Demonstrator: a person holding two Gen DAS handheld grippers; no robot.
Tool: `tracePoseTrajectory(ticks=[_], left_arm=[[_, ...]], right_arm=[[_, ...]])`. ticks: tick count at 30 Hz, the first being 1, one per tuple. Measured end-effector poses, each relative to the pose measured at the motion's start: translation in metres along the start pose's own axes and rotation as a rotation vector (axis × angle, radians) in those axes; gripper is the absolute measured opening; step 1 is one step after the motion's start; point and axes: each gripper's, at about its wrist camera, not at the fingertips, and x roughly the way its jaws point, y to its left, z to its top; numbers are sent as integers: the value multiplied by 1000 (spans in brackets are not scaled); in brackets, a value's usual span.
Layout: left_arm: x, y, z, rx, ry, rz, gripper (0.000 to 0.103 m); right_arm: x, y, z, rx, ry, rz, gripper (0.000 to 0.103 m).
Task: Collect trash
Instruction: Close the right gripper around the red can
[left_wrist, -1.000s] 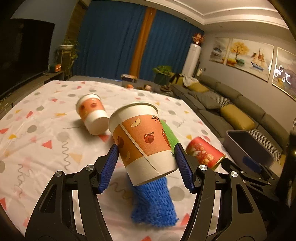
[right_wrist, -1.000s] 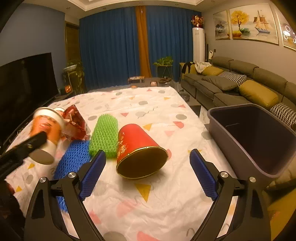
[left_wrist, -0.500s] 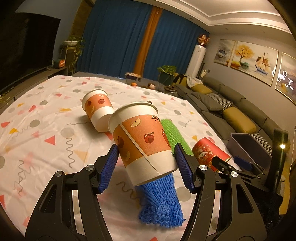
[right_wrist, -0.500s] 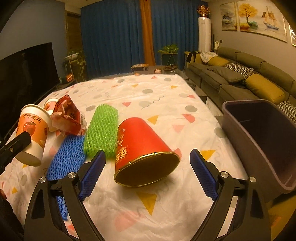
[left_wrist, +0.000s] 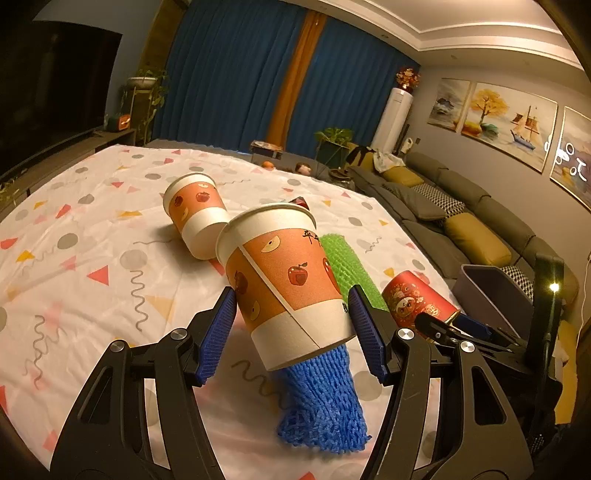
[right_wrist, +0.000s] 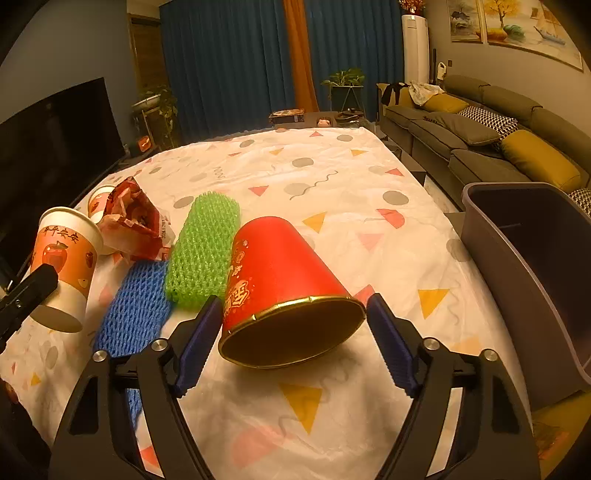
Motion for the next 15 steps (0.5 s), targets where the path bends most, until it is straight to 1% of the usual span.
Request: tracePoseTrajectory(ticks=[7, 15], left_arm=[[0, 0, 0, 0, 1, 0, 61], [0, 0, 0, 0, 0, -2, 61]], right_arm=[[-5, -2, -2, 15, -20, 21, 68], [-15, -3, -5, 27, -45, 16, 65]])
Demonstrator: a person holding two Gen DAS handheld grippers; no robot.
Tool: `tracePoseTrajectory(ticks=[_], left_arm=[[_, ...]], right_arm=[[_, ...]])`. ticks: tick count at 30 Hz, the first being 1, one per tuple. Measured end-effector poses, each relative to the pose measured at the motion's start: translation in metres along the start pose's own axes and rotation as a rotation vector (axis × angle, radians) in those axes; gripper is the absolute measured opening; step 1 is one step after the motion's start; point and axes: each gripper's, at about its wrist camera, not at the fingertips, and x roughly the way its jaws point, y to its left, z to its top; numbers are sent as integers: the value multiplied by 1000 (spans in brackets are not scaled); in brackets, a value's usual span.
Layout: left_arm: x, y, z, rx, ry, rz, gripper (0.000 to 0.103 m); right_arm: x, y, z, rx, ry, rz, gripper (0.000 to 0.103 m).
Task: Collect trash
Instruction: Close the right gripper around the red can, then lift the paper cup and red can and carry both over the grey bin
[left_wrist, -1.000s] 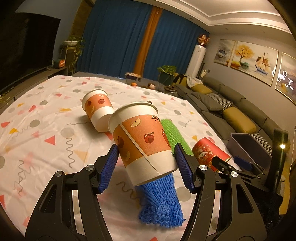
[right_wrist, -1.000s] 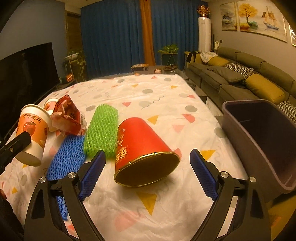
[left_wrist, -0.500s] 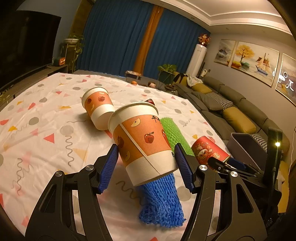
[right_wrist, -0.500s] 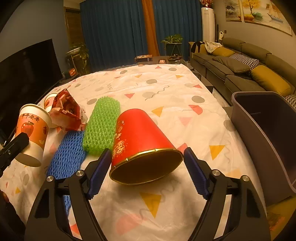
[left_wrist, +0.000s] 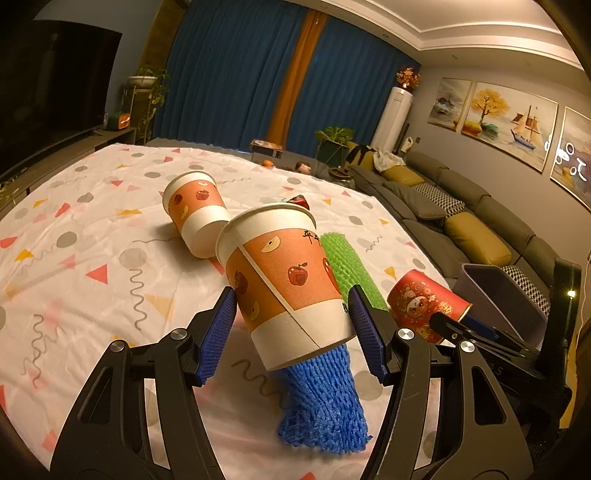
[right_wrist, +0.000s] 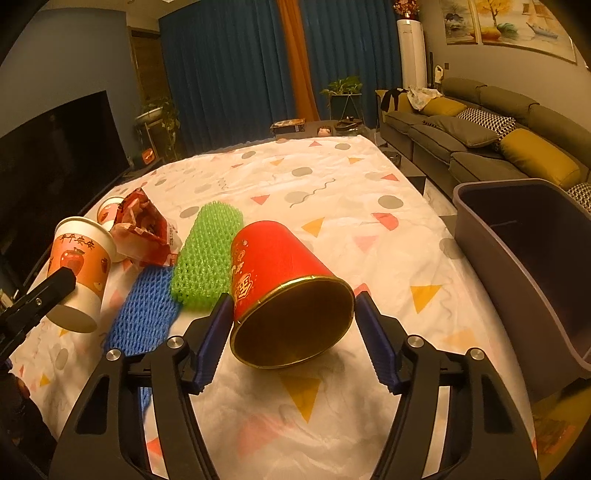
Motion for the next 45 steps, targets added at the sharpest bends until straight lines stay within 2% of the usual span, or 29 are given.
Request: tracePoseTrajectory(ticks=[11, 15, 25, 45], left_arm=[[3, -1, -3, 19, -7, -12, 61], [3, -1, -2, 11, -3, -39, 61], [-12, -20, -1, 67, -31, -70, 61], [-37, -71, 2, 150, -59, -138, 61]], right_arm=[[-28, -6, -3, 33, -53, 1, 65], [-39, -9, -3, 44, -74, -1, 65], [-70, -16, -6, 65, -129, -3, 65], [-106, -36, -10, 108, -199, -8, 65]])
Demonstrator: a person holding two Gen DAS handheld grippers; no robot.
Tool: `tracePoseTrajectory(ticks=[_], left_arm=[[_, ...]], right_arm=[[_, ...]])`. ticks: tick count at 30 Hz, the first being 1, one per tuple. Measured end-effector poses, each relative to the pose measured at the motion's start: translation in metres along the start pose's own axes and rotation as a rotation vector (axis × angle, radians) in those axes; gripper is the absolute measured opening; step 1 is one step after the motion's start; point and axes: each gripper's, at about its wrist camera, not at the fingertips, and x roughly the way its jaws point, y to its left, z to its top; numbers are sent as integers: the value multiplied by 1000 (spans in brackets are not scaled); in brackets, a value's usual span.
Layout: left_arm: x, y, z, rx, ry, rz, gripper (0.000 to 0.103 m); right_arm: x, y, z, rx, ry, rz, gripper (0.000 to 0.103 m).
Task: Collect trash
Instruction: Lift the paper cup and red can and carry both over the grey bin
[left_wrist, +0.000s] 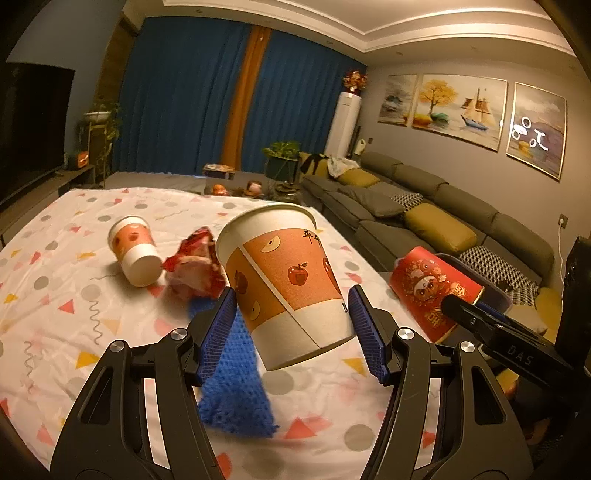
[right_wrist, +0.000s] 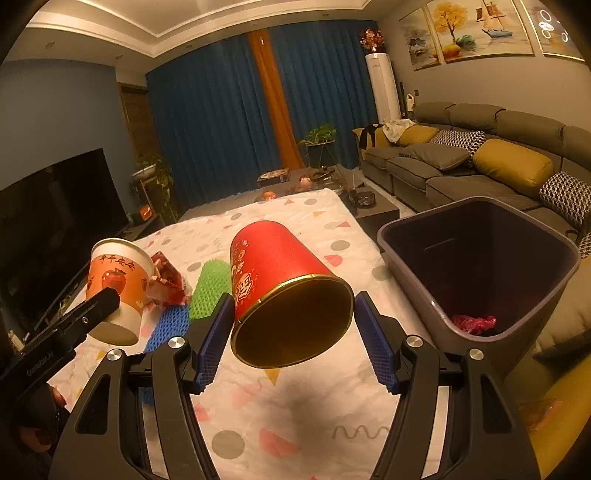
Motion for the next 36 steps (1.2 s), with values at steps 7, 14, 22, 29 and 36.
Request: tracePoseTrajectory(ticks=[7, 14, 22, 29, 36], left_arm=[[4, -40, 12, 48, -16, -56, 61], [26, -92, 25, 86, -8, -143, 61], [67, -148, 23, 103, 49, -273, 61], [98, -183, 15, 129, 95, -362, 61], [126, -200, 4, 128, 155, -412, 61]], right_arm=[[-13, -28, 10, 33, -41, -41, 65], [-25, -78, 20, 96, -84, -141, 65], [-30, -124, 22, 130, -97, -248, 65], [-22, -142, 18, 135, -88, -299, 65], [-17, -150, 16, 122, -76, -323, 66]])
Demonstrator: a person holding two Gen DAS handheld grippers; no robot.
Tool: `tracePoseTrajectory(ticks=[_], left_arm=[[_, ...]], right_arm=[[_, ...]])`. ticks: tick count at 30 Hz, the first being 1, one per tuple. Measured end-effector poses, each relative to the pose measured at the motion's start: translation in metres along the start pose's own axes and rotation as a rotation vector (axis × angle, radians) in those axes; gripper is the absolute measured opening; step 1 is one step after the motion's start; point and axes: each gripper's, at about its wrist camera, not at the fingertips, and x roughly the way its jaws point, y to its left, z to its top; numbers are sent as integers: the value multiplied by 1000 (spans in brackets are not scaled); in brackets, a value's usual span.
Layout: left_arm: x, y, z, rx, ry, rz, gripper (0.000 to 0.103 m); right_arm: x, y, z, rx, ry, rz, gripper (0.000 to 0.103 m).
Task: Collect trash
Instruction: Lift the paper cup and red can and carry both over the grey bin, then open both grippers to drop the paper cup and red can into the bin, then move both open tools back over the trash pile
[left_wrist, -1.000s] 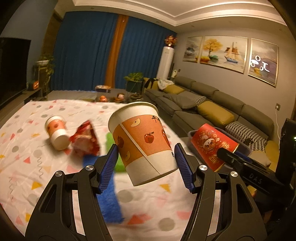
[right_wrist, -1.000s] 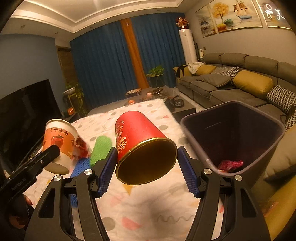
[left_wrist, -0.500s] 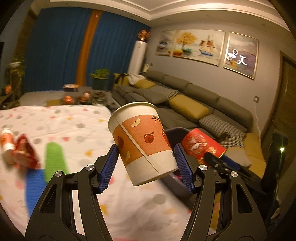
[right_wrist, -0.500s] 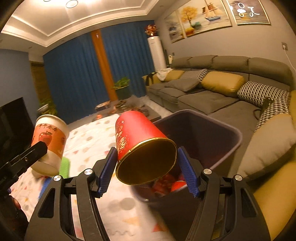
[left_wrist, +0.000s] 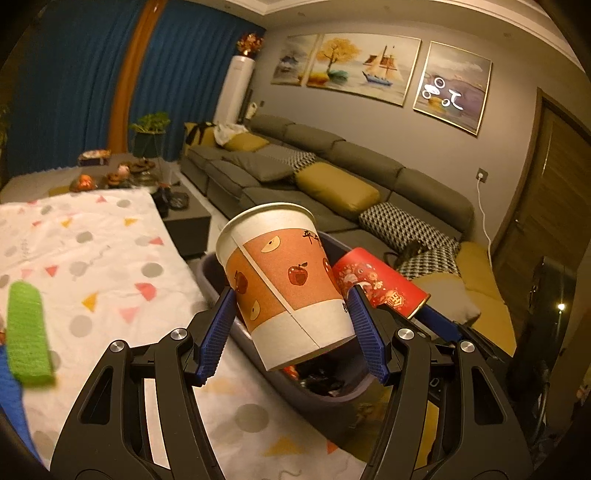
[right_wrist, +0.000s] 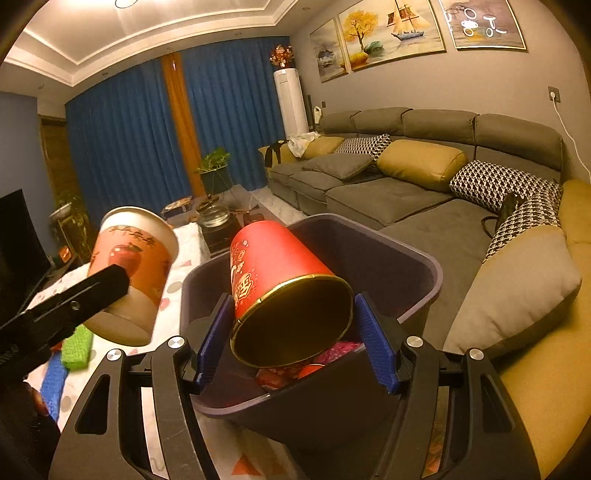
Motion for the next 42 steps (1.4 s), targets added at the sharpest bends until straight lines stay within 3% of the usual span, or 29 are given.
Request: tracePoseTrajectory(ticks=[25, 27, 33, 42], left_arm=[[47, 8, -8, -38, 133, -83, 62], [45, 10, -8, -43, 130, -79, 67], [26, 17, -9, -58, 88, -30, 82], [-21, 41, -18, -99, 34, 122, 88]], right_arm=[[15, -5, -3, -13, 34, -36, 73], [15, -5, -3, -14, 35, -39, 74], [12, -3, -2, -22, 20, -43, 77], [-5, 1, 1, -30, -26, -41, 80]])
